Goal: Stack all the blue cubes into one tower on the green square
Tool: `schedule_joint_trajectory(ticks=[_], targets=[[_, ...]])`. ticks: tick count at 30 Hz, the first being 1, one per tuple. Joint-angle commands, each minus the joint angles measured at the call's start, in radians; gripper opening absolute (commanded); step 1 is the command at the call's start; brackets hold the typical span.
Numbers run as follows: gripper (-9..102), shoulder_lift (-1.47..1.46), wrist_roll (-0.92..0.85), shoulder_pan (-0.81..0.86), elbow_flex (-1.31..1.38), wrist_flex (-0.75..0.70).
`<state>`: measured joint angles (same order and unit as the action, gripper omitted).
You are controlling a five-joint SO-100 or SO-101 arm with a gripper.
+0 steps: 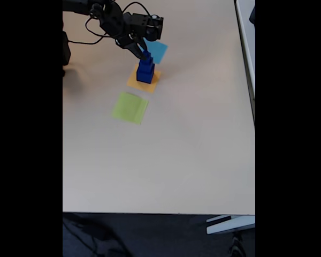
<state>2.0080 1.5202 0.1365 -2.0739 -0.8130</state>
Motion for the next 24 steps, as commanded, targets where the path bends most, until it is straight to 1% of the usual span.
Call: schedule_joint_trajectory(ticks=[1,7,11,24], targets=[[15,0.003,-0.020,0.011,0.080,0.000],[14,-0.005,-0.031,0.014,0.094,-0.003],[12,-0.006,-0.031,0.015,0.095,-0.003],[10,-0.008,-0.035,0.021,0.097,-0.011]])
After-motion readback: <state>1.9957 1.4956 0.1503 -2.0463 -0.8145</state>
